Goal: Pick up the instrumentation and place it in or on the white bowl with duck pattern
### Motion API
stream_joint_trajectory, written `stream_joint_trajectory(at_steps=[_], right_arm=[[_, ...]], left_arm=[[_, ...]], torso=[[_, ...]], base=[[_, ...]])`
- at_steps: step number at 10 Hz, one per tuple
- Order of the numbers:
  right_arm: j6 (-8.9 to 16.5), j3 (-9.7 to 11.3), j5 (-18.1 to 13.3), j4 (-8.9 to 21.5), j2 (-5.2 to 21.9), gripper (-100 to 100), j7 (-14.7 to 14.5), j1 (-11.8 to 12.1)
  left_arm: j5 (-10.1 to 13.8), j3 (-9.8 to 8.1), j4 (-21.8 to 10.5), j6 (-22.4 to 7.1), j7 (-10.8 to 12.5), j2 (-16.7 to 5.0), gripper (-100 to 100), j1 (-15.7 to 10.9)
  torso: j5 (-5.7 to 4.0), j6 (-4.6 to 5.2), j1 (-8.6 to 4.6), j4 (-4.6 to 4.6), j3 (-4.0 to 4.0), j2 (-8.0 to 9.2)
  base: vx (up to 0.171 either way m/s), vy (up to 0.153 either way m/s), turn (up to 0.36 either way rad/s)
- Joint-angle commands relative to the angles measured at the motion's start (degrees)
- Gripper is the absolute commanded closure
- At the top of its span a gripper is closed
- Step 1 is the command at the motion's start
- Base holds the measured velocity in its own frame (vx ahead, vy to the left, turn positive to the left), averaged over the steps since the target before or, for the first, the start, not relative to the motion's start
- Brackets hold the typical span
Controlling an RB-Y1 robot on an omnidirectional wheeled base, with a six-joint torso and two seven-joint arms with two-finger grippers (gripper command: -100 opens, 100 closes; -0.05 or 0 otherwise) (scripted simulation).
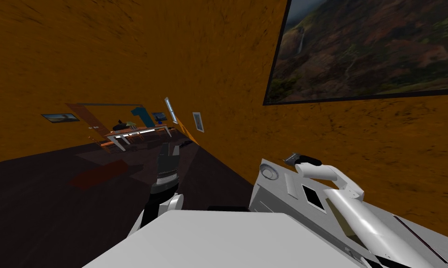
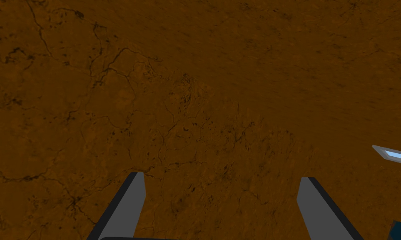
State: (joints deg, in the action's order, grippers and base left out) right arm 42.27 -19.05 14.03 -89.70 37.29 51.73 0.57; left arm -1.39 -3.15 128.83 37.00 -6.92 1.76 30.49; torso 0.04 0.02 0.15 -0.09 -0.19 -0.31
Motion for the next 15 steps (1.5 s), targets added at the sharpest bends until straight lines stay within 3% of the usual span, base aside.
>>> stream_joint_trajectory(at_steps=[1, 2, 3, 4, 5, 8, 11, 12, 13, 14, 15], right_arm=[[2.9, -1.0, 1.1, 2.9, 1.2, -100, 2.8, -1.7], [4.6, -1.0, 1.1, 4.1, 1.2, -100, 2.8, -1.7], [4.6, -1.0, 1.1, 4.5, 1.2, -100, 2.8, -1.7], [7.3, -1.9, 2.0, 6.6, 2.1, -100, 5.2, -3.0], [7.7, -1.9, 2.0, 7.6, 2.1, -100, 5.2, -3.0], [12.5, -3.6, 4.0, 13.2, 3.6, -100, 9.5, -5.2], [16.1, -4.5, 4.9, 17.1, 4.2, -100, 11.5, -6.2], [17.8, -5.3, 5.8, 20.2, 4.7, -100, 13.4, -7.2], [18.5, -5.3, 5.8, 20.2, 4.7, -100, 13.4, -7.2], [20.6, -6.1, 6.7, 22.7, 5.2, -100, 15.2, -8.0], [20.7, -6.1, 6.7, 23.3, 5.2, -100, 15.2, -8.0]], left_arm=[[0.0, 0.00, 0.0, 0.0, 0.0, 0.0, 0, 0.0], [0.0, 0.00, 0.0, 0.0, 0.0, 0.0, 0, 0.0], [0.0, 0.00, 0.0, 0.0, 0.0, 0.0, 0, 0.0], [0.0, 0.00, 0.0, 0.0, 0.0, 0.0, 0, 0.0], [0.0, 0.00, 0.0, 0.0, 0.0, 0.0, 0, 0.0], [0.0, 0.00, 0.0, 0.0, 0.0, 0.0, 0, 0.0], [0.0, 0.00, 0.0, 0.0, 0.0, 0.0, 0, 0.0], [0.0, 0.00, 0.0, 0.0, 0.0, 0.0, 0, 0.0], [0.0, 0.00, 0.0, 0.0, 0.0, 0.0, 0, 0.0], [0.0, 0.00, 0.0, 0.0, 0.0, 0.0, 0, 0.0], [0.0, 0.00, 0.0, 0.0, 0.0, 0.0, 0, 0.0]], torso=[[0.00, 0.00, 0.00, 0.00, 0.00, 0.00], [0.01, 0.00, 0.04, -0.01, -0.05, -0.10], [0.00, 0.00, -0.01, -0.01, -0.01, -0.01], [-0.03, 0.00, -0.11, 0.03, 0.09, 0.17], [-0.02, 0.02, -0.11, 0.04, 0.09, 0.15], [-0.01, 0.00, -0.07, 0.01, 0.03, 0.06], [-0.02, 0.02, -0.13, 0.00, 0.00, -0.01], [-0.03, -0.01, -0.11, 0.01, 0.03, 0.06], [-0.02, 0.02, -0.08, 0.01, 0.02, 0.04], [-0.02, -0.01, -0.11, 0.01, 0.04, 0.08], [-0.03, 0.02, -0.15, 0.01, 0.04, 0.07]], base=[[0.123, 0.064, -0.048], [0.088, 0.050, -0.026], [0.023, 0.016, 0.004], [0.052, 0.025, -0.049], [0.058, 0.032, -0.038], [0.086, 0.044, -0.052], [0.086, 0.028, -0.057], [0.084, 0.039, -0.078], [0.070, 0.028, -0.044], [0.078, 0.016, -0.080], [0.063, 0.009, -0.045]])
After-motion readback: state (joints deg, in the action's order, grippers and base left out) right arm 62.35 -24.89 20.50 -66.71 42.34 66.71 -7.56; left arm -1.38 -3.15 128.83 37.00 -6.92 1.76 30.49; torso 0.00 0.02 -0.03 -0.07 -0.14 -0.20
